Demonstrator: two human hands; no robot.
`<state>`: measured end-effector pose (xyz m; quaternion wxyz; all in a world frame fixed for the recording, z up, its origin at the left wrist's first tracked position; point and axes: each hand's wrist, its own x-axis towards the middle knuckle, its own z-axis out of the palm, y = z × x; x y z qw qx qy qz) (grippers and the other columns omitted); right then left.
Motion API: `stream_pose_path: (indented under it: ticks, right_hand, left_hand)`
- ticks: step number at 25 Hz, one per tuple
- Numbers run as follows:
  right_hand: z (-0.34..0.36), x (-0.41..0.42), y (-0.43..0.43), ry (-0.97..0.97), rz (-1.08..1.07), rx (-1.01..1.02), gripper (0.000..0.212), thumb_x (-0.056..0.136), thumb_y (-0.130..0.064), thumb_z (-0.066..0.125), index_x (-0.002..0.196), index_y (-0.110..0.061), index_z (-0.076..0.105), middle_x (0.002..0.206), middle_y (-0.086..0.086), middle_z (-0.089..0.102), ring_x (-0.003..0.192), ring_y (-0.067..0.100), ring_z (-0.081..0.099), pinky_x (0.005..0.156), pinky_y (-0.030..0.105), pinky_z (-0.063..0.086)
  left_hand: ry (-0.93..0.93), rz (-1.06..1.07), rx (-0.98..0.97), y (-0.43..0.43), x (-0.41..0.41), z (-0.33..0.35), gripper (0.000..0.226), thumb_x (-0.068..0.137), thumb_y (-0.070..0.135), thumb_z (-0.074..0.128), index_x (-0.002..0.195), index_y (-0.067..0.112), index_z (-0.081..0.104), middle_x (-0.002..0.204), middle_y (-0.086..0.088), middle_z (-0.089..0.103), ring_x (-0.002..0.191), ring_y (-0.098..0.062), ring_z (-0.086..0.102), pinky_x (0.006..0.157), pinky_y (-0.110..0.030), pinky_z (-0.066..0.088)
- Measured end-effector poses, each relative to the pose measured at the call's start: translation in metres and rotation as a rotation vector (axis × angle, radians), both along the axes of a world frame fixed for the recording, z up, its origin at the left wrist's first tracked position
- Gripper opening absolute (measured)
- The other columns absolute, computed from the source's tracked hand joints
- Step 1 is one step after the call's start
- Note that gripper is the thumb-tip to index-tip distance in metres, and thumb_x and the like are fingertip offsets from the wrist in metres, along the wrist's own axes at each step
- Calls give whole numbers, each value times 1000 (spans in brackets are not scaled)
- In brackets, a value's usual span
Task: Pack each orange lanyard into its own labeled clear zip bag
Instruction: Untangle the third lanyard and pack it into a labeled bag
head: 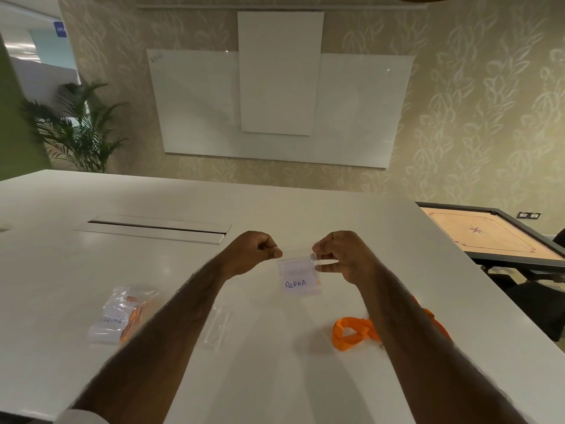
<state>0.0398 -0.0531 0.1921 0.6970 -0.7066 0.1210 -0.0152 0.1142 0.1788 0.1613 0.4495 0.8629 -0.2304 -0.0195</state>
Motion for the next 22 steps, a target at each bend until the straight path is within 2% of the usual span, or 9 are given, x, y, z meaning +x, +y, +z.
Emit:
stream_pose_path:
  ticks: [3, 6, 8, 10, 12, 15, 19, 22]
  right_hand:
    - [-3, 1, 0, -20, 15, 14, 8, 85, 10, 65, 79, 5, 67, 84, 19, 71, 81, 31, 72, 70, 45, 64]
    - [-8, 2, 5, -79, 55, -4, 13, 86, 10, 64, 78, 0, 68, 83, 13, 72, 78, 26, 71, 74, 43, 63]
    - [-16, 4, 16, -122, 95, -16, 10, 87, 9, 64, 82, 1, 68, 83, 10, 72, 78, 24, 70, 77, 43, 63]
    - [-26, 7, 33, -151, 140, 16, 4, 87, 6, 66, 88, 3, 67, 83, 12, 71, 77, 24, 69, 79, 45, 63]
    - [-36, 13, 60, -149, 188, 52, 4, 86, 4, 68, 89, 2, 66, 82, 14, 69, 75, 25, 69, 78, 46, 63]
    - [-48, 20, 119, -128, 241, 71, 4, 85, 5, 67, 87, 2, 65, 78, 16, 67, 71, 27, 67, 74, 43, 63]
    - [-61, 27, 209, -84, 267, 81, 11, 84, 13, 60, 82, 2, 63, 77, 17, 65, 66, 29, 64, 66, 41, 62]
    - [-71, 39, 265, -37, 242, 93, 10, 84, 13, 61, 82, 4, 63, 80, 20, 66, 68, 32, 64, 65, 41, 62]
  left_hand:
    - [94, 0, -128, 2, -3, -6, 11, 89, 27, 76, 83, 19, 71, 83, 5, 72, 77, -5, 62, 80, -27, 50]
    - [196, -22, -299, 7, -8, -9, 4, 95, 12, 67, 90, 11, 66, 98, -3, 76, 92, -17, 70, 91, -33, 56]
    - [262, -6, -428, 16, -15, -9, 5, 95, 5, 63, 92, 9, 61, 104, -14, 76, 97, -25, 73, 86, -36, 60]
    - [266, 82, -499, 29, -23, -7, 6, 93, 4, 65, 92, 9, 63, 100, -16, 76, 90, -24, 75, 74, -32, 60]
    - [245, 225, -529, 53, -32, -9, 6, 90, 6, 67, 93, 10, 66, 95, -13, 77, 80, -18, 75, 66, -28, 58]
    - [227, 384, -534, 103, -44, -20, 11, 88, 6, 70, 99, 7, 69, 91, -10, 78, 75, -17, 74, 63, -27, 58]
    - [174, 557, -483, 180, -50, -34, 7, 90, 6, 67, 94, 10, 72, 83, -5, 78, 68, -15, 72, 55, -24, 55]
    - [120, 666, -371, 228, -41, -40, 10, 93, 10, 64, 96, 14, 72, 87, -3, 77, 75, -19, 72, 61, -29, 58]
